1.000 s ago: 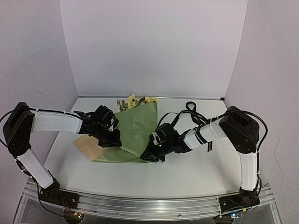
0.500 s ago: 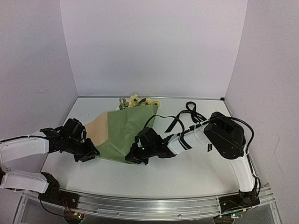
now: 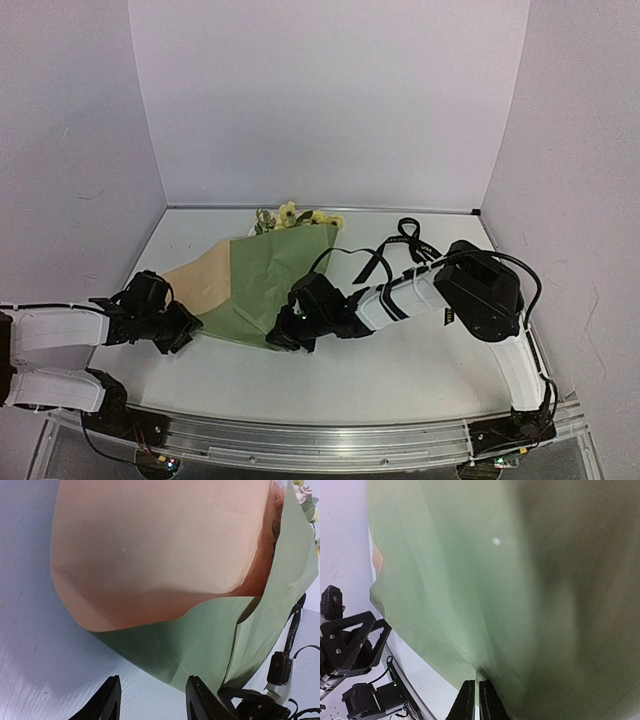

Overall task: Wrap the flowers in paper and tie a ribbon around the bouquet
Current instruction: Pick up the two-thirds-folded wrapping paper from the center of the board.

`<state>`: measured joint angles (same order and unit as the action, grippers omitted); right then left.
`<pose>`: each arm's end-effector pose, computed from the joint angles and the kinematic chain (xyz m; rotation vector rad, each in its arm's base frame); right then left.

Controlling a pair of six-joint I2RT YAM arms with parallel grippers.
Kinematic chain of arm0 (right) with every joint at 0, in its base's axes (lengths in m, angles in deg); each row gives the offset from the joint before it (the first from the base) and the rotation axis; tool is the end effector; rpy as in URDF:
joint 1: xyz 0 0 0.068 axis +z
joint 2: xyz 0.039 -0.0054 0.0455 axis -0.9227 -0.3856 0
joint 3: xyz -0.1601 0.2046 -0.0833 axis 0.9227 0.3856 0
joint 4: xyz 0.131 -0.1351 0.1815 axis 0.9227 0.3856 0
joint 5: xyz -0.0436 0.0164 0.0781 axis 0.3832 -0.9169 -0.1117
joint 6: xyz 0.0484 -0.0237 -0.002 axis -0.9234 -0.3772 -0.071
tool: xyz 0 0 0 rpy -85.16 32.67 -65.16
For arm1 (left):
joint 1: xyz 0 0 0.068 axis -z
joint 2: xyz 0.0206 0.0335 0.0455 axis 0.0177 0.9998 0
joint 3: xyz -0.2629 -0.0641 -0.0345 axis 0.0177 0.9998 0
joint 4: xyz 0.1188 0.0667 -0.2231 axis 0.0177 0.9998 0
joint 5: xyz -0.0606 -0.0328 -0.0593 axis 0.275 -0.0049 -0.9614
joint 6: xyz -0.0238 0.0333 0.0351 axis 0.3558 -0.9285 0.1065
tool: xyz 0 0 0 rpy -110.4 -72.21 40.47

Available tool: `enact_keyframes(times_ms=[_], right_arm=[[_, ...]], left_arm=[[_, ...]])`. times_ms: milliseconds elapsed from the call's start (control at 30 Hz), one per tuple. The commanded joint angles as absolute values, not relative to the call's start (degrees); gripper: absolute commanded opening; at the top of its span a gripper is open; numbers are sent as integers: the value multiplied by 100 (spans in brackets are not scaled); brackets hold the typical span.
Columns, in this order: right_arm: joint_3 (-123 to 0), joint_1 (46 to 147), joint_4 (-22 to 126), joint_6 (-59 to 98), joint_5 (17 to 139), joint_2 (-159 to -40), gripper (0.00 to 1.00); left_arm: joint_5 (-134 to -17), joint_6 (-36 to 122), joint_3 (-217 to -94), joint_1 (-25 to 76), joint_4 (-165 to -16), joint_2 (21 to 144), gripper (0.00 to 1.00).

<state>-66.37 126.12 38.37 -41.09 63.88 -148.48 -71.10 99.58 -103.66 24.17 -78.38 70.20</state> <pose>0.2370 0.4170 0.1026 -0.0583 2.6924 1.4305 0.1684 -0.0818 0.1402 -0.9380 2.4725 -0.7196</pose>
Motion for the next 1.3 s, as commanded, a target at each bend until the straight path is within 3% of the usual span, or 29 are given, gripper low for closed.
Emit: enact_keyframes(times_ms=[0, 200, 533, 1000, 1267], right_arm=[[-6706, 12613, 4033, -4126, 6476, -15022, 7], [-6723, 12605, 4062, -4119, 6460, -15022, 6], [-6842, 12580, 4254, -4091, 6330, -15065, 6], [-7194, 12581, 4901, -3929, 6225, -15108, 4], [-8006, 12552, 5589, -3354, 5724, -14956, 12]], left_arm=[[-6725, 10118, -10334, 2346, -8503, 7141, 46], [-6566, 10120, -10313, 2307, -8594, 7505, 34], [-6330, 9659, -10307, 2307, -8710, 7453, 1], [-6594, 7787, -10732, 2620, -8632, 6334, 0], [-5972, 8452, -10521, 2808, -7848, 6258, 0]])
